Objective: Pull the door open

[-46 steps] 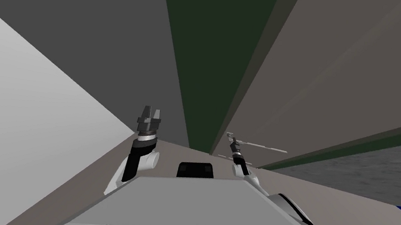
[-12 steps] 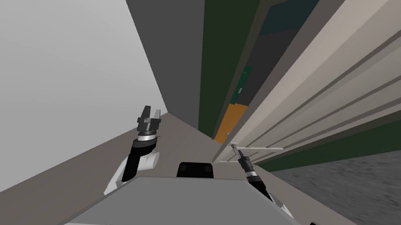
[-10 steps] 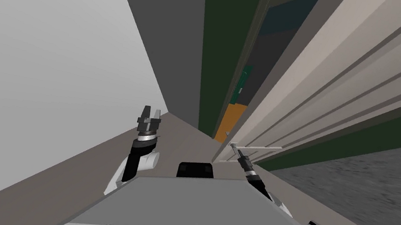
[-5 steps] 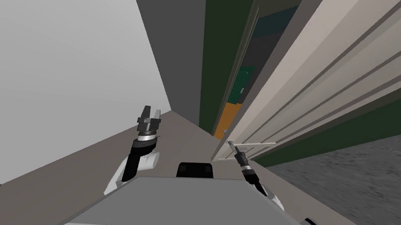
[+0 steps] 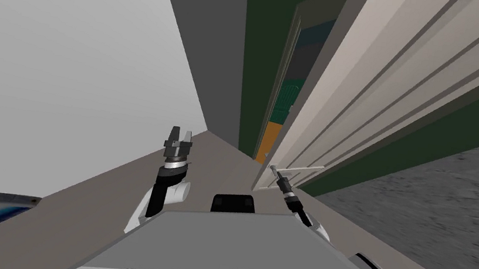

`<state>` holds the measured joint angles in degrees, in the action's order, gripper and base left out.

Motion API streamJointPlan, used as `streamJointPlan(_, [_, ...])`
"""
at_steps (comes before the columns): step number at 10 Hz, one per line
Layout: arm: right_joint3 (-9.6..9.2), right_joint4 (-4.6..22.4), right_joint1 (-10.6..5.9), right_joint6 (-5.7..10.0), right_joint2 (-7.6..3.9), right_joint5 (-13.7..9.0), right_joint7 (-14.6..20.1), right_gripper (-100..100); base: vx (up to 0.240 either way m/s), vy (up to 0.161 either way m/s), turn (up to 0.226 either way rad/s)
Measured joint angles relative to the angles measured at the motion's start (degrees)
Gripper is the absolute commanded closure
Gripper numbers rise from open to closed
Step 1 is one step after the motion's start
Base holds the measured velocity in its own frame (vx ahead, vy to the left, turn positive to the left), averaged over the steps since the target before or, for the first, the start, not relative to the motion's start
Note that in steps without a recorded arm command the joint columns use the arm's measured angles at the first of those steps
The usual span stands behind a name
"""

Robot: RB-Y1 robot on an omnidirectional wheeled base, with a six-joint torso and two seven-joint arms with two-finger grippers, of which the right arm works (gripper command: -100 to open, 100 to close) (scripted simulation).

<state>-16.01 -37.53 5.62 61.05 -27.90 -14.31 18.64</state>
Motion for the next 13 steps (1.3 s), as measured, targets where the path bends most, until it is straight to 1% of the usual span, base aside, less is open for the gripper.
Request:
streamJointPlan(1, [0.55, 0.1, -0.84, -0.73, 0.67, 0.9, 0.0, 100, -0.203, -0.128, 0.088])
streamJointPlan(2, [1.10, -2.0, -0.45, -2.19, 0.97, 1.7, -0.2, 100, -0.177, -0.109, 0.066])
streamJointPlan(3, [1.47, -1.9, -1.06, -2.77, 1.62, 2.5, -0.4, 100, -0.142, -0.109, 0.077])
streamJointPlan(4, [1.87, -2.0, -1.28, -3.30, 2.11, 3.4, -0.3, 100, -0.123, -0.126, 0.081])
streamJointPlan(5, [2.10, -1.4, -1.79, -3.33, 2.76, 4.2, -0.3, 100, -0.114, -0.119, 0.054])
streamJointPlan(6, [2.38, -2.4, -1.65, -4.11, 3.31, 4.8, -0.6, 100, -0.049, -0.045, 0.029])
streamJointPlan(7, [2.31, -2.6, -1.62, -4.38, 3.45, 4.9, -0.7, 100, -0.091, -0.015, 0.200])
streamJointPlan(9, [2.67, -1.2, -1.66, -2.98, 2.73, 4.3, -0.2, 100, -0.159, -0.021, 0.244])
streamJointPlan(10, [2.94, -1.0, -1.34, -2.47, 2.23, 4.0, 0.0, 100, -0.188, -0.032, 0.295])
streamJointPlan(11, [3.10, 0.1, -1.32, -1.55, 1.76, 3.7, 0.4, 100, -0.209, -0.075, 0.289])
streamJointPlan(12, [3.08, 2.1, -1.65, -0.04, 1.47, 3.4, 0.9, 100, -0.198, -0.078, 0.194])
streamJointPlan(13, [3.05, 1.4, -0.80, 0.04, 1.04, 3.2, 1.2, 100, -0.182, -0.064, 0.221])
